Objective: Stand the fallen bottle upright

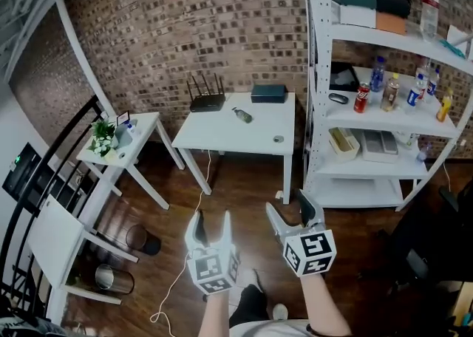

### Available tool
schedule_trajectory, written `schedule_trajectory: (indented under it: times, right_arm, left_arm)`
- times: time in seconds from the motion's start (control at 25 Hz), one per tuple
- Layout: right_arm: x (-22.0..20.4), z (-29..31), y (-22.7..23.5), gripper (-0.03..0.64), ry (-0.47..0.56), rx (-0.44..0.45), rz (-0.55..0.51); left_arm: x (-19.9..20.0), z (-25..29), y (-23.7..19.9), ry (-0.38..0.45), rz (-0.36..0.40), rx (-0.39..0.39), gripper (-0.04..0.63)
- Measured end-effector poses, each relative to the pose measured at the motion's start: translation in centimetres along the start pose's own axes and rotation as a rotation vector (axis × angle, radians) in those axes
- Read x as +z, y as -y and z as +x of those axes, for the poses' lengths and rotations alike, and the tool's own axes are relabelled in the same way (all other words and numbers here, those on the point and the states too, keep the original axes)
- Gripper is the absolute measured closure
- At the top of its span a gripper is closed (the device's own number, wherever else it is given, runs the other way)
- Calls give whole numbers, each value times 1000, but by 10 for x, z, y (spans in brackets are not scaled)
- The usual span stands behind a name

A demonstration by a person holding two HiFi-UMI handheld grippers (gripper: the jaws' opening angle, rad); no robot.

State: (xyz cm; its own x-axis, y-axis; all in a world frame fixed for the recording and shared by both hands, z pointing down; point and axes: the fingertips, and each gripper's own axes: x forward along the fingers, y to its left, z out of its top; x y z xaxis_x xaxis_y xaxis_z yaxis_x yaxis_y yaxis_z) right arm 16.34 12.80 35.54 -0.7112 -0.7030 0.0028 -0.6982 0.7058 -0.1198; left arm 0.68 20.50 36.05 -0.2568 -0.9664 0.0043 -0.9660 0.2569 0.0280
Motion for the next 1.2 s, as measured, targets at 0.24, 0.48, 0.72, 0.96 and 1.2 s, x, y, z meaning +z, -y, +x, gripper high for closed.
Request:
schedule_trajectory:
  times: [0.24, 0.48, 0.72, 0.96, 1.2]
  right_arm:
    - [-6, 83, 21, 308, -35, 13, -33]
    - [-4, 198, 34, 310, -61, 40, -61]
    - [-4, 300, 34, 310, -75, 42, -78]
    - [1, 372, 54, 313, -103, 10, -86]
    - [-5, 446, 73, 321, -103, 39, -78]
  left_arm:
    - [-12, 90, -15, -16, -37, -20, 305]
    - [-5, 199, -51, 7, -37, -30, 307]
    - [1, 289, -107, 19, -47, -51, 311]
    - [1, 362, -127, -7, -48, -85, 311]
    - [-10, 429, -137, -18, -55, -89, 311]
